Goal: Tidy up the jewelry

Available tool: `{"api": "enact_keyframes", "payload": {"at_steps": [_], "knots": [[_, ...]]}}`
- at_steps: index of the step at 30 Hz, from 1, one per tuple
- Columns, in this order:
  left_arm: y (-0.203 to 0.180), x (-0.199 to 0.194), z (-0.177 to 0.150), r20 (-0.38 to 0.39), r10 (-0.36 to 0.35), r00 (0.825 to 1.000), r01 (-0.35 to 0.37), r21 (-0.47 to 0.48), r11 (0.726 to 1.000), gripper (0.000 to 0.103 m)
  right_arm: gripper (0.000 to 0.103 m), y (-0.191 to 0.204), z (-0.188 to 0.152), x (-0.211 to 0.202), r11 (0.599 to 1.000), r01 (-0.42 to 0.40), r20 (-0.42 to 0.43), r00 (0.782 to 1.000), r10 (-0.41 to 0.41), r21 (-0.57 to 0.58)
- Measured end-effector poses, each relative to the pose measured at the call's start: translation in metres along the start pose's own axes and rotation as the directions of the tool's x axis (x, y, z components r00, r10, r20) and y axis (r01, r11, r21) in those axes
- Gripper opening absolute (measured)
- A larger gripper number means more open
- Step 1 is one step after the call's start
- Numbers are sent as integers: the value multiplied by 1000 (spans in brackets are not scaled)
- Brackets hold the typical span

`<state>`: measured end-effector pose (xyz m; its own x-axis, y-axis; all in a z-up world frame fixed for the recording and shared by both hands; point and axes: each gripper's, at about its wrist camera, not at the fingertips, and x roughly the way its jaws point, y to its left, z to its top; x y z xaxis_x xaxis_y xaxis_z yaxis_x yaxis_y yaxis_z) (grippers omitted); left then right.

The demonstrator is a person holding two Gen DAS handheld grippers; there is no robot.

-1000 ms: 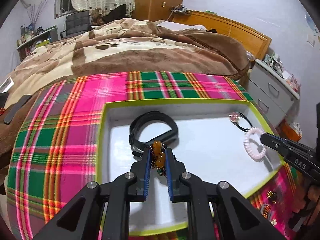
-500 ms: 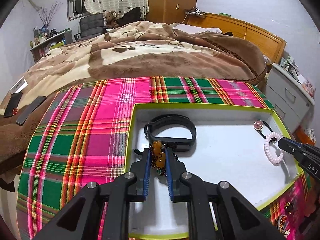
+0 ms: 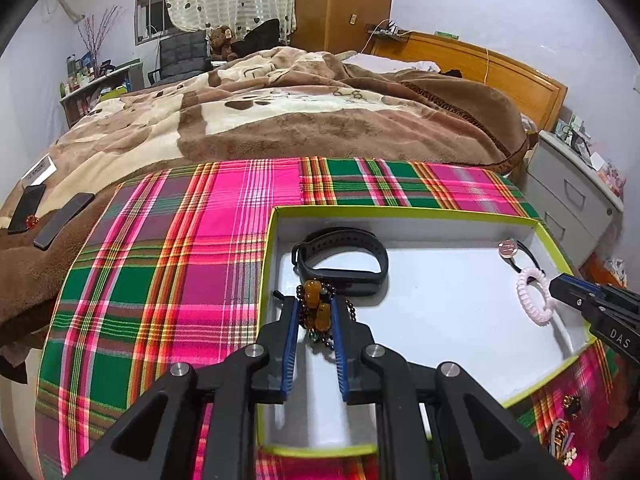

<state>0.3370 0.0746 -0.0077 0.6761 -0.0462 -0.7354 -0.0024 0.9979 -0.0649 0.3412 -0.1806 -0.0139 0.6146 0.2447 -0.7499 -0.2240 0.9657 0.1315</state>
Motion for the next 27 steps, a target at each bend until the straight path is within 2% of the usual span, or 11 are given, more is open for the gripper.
{"api": "enact_keyframes", "payload": {"at_steps": [6,14,27], "knots": [[4,-29,-10,52,-18,998,19,-9,1000,16,24,4,-7,-25,1000,-16,39,999,16,-10],[4,-64,-26,90,-29,996,29,4,1000,17,25,11,-28,-61,999,-41,69,997,42,-14],[-11,-161,-93,204,-44,978,39,26,999,17,25,24,-86,-137,996,-81,157,984,85,-29]]}}
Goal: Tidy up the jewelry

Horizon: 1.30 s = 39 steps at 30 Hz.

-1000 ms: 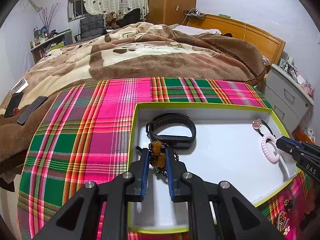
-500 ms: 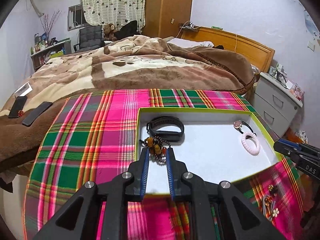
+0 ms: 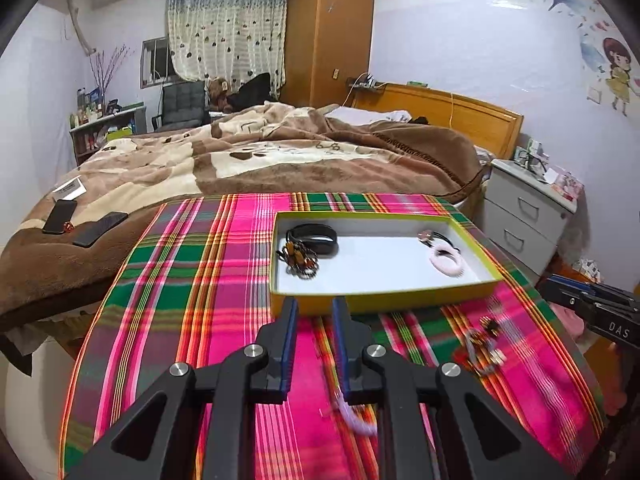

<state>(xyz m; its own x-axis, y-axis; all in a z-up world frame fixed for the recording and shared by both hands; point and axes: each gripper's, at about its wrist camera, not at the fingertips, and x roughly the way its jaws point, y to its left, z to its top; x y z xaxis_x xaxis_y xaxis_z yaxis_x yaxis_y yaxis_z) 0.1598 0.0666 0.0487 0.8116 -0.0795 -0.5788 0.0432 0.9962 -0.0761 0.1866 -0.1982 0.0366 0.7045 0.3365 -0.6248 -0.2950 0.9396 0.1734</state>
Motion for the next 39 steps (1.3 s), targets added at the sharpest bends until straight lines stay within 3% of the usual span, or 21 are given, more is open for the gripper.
{"api": "enact_keyframes", "payload": {"at_steps": [15,39], "knots": [[-17,-67,-49,21,-17,1000,16,25,1000,17,25,15,-49,-52,999,-39,20,999,39,25],[-22,-33,-55,-45,-32,998,34,42,999,17,25,18,-53,-22,997,-53,-47,997,56,46]]}}
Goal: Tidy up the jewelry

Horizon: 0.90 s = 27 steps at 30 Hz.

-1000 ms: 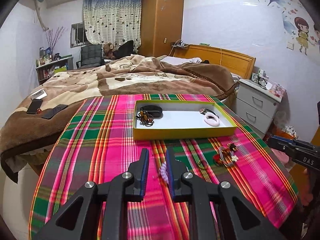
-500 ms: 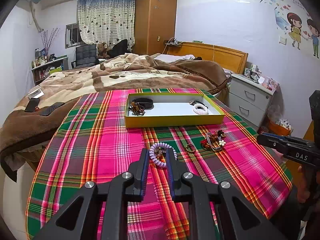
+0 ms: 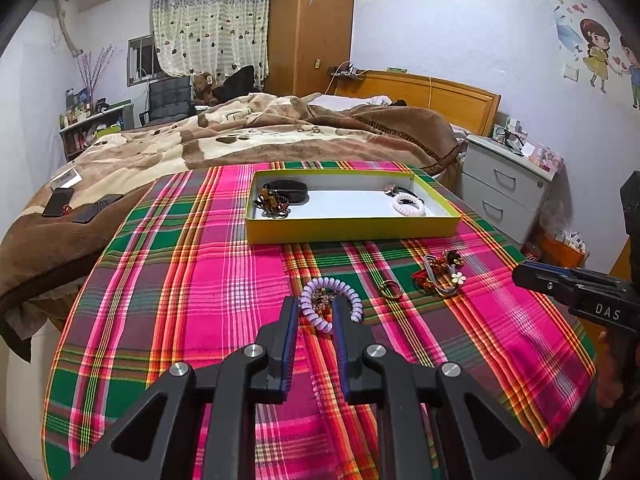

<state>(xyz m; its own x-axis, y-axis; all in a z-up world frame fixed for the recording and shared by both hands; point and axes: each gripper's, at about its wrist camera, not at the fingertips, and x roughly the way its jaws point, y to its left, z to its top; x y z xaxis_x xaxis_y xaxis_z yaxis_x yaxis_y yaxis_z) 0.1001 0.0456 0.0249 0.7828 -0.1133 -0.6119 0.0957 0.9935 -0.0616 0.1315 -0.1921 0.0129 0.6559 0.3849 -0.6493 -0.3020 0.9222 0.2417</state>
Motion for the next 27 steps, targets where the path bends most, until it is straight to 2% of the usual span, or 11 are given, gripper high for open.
{"api": "enact_keyframes", "payload": {"at_steps": [10,12,19,27], "knots": [[8,40,8,-70,-2,998,3,6,1000,18,25,-2,7,31,1000,6,-48,999,-5,27],[9,51,9,-100,-2,995,3,5,1000,21,25,-3,8,38,999,6,-58,998,-4,34],[12,78,12,-169,-15,985,12,-15,1000,21,25,-8,11,61,998,8,-97,995,-2,66],[12,92,17,-202,-26,979,22,-23,999,22,25,-13,15,78,995,22,-129,992,-9,94]]}}
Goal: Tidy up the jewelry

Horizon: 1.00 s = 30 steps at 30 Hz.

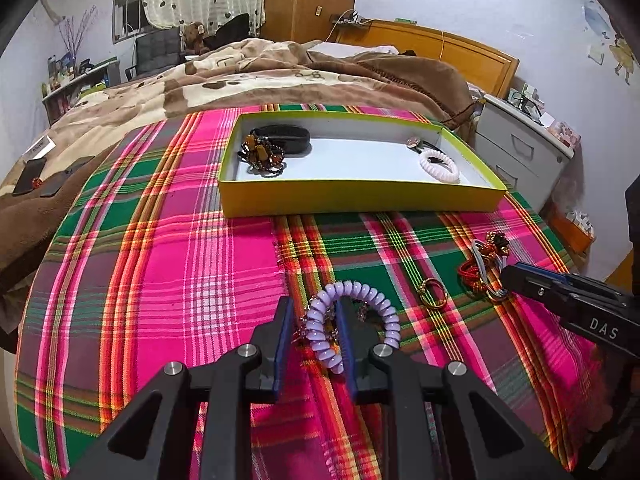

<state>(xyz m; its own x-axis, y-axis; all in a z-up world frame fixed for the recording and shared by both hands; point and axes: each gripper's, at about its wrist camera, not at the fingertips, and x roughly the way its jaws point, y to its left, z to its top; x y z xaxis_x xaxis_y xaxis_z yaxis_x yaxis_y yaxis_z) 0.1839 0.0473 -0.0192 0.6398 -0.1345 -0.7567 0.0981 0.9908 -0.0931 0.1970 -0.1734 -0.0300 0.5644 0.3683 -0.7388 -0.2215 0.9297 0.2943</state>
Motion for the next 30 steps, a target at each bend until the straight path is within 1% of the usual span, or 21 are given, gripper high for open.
{"api": "enact_keyframes", "payload": {"at_steps": [7,12,15,21,22,30], "knots": [[-6,1,-1,-2,21,1000,-21,30,999,21,24,5,-1,6,999,23,-20,1000,-24,-22],[-9,0,0,-1,25,1000,-25,40,999,20,17,4,-2,4,999,24,-19,1000,-24,-24],[-9,-1,0,5,15,1000,-15,31,999,17,16,3,-4,2,1000,21,-14,1000,-22,-17],[-8,-10,-4,24,3,1000,-4,26,1000,16,16,-2,-7,-6,1000,15,2,1000,-15,-8],[-8,-12,-5,30,2,1000,-3,25,1000,9,16,-2,-6,-7,1000,13,4,1000,-13,-8],[-6,-26,-10,64,-4,998,3,16,1000,9,16,-1,-10,-21,1000,5,27,1000,-4,-11]]}}
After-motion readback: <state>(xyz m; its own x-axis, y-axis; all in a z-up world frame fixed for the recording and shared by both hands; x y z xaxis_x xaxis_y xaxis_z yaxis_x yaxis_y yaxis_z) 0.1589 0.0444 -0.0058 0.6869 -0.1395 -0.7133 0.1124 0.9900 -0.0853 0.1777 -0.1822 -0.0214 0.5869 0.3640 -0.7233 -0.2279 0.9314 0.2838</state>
